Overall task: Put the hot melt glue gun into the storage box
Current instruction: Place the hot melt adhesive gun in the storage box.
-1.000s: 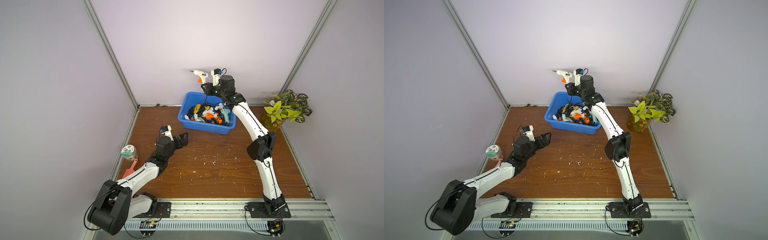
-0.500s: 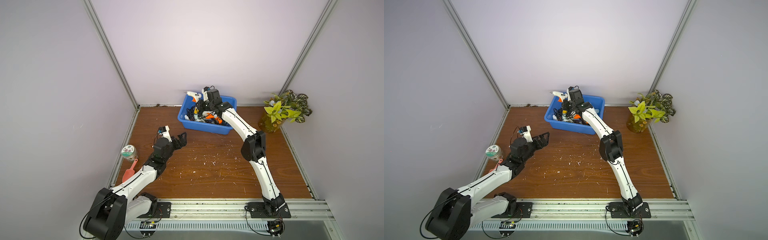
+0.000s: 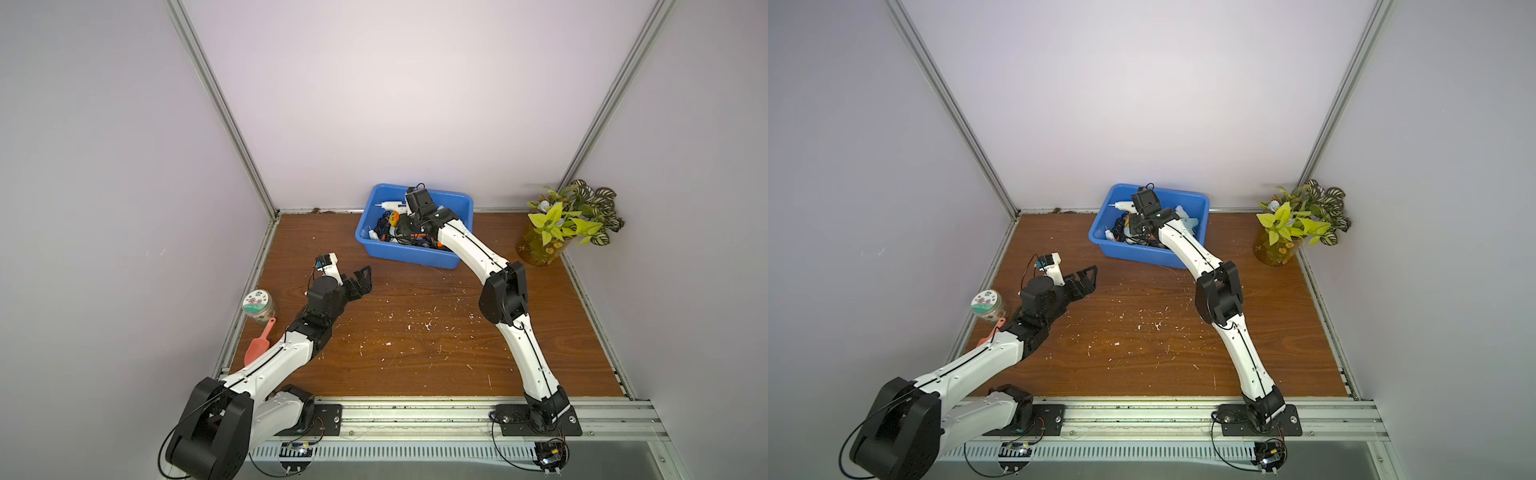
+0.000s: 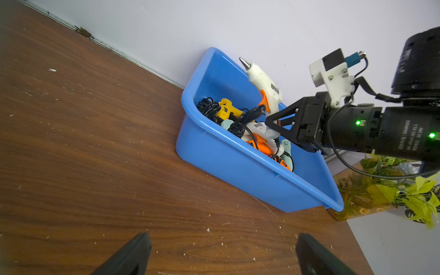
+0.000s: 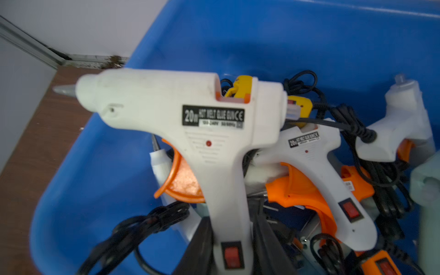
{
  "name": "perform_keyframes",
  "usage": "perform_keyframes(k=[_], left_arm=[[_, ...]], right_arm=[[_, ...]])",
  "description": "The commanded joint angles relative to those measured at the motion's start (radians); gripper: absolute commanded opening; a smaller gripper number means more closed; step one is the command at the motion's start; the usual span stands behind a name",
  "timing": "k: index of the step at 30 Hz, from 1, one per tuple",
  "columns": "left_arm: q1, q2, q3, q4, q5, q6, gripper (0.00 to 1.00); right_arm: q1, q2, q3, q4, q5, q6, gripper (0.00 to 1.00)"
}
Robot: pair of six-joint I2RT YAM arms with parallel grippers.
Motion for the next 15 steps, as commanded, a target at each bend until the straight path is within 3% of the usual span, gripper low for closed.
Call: perform_keyframes(k=[1, 10, 15], left_arm=[[0.001, -0.016, -0.006, -0.010, -0.015, 0.019, 1.00], [0.002, -0.013, -0.007, -0.012, -0.016, 0.025, 1.00], [0.001, -0.008, -0.008, -0.016, -0.021, 0.028, 1.00]], right_arm=[[-0.001, 0.026, 0.065, -0.045, 0.100, -0.044, 0.09], [-0.003, 0.097, 0.141, -0.053, 0.162, -0.073, 0.16], [-0.007, 0.104, 0.145, -0.024, 0.142, -0.085, 0.33]])
